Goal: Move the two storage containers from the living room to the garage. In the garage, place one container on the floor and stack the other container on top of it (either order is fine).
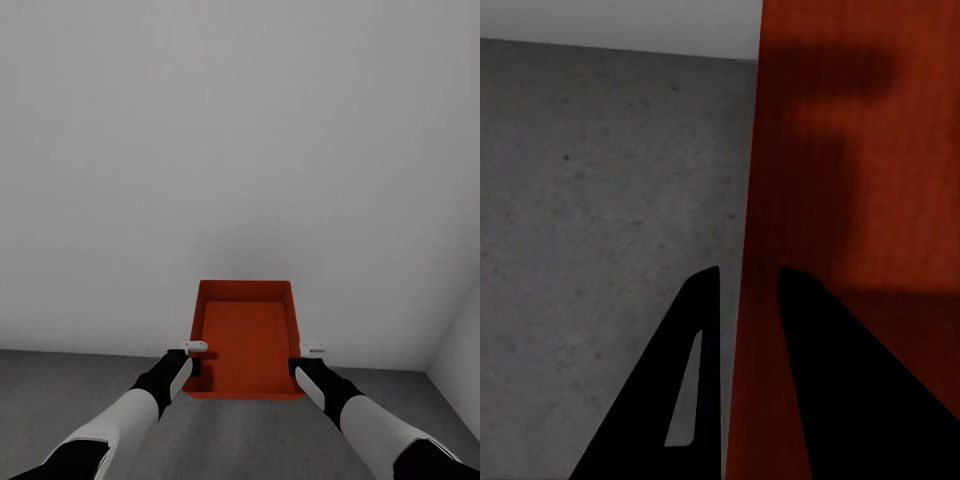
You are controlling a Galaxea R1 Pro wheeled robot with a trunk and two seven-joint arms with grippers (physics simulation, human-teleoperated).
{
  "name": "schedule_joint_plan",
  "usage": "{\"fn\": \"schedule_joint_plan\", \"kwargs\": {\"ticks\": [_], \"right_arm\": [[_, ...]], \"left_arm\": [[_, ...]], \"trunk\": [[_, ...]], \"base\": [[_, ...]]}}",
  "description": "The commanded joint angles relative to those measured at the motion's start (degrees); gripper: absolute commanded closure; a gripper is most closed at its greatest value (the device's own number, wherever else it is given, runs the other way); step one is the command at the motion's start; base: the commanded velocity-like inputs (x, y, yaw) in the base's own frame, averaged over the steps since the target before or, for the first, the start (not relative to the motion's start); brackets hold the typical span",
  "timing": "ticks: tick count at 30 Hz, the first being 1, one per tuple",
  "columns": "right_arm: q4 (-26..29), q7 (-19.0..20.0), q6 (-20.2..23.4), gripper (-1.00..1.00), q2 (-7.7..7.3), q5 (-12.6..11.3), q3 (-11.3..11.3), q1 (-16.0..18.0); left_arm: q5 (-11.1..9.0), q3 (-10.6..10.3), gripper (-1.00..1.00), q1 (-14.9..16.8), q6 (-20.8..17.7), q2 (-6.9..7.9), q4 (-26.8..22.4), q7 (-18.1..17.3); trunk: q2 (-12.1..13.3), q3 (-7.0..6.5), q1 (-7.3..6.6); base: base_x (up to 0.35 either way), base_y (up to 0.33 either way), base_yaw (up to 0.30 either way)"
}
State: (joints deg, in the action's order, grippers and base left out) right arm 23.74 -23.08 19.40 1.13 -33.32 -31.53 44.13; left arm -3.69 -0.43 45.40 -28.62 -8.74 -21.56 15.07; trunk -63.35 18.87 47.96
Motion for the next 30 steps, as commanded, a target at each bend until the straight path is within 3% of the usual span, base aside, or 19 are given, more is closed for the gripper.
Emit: {"fn": "schedule_joint_plan", "kwargs": {"ticks": [1, 30], "right_arm": [[0.2, -0.6, 0.6, 1.00, -0.03, 1.9, 1.2, 0.2], [0.2, -0.6, 0.6, 1.00, -0.07, 1.9, 1.2, 0.2]], "left_arm": [[1.5, -0.2, 1.00, -0.1, -0.6, -0.01, 0.0, 0.7], [1.5, -0.3, 1.00, -0.1, -0.6, -0.05, 0.0, 0.7]], "trunk": [[-0.5, 0.35, 0.23], [-12.1, 8.26, 6.60]], "base": [[0.000, 0.000, 0.000], [0.000, 0.000, 0.000]]}}
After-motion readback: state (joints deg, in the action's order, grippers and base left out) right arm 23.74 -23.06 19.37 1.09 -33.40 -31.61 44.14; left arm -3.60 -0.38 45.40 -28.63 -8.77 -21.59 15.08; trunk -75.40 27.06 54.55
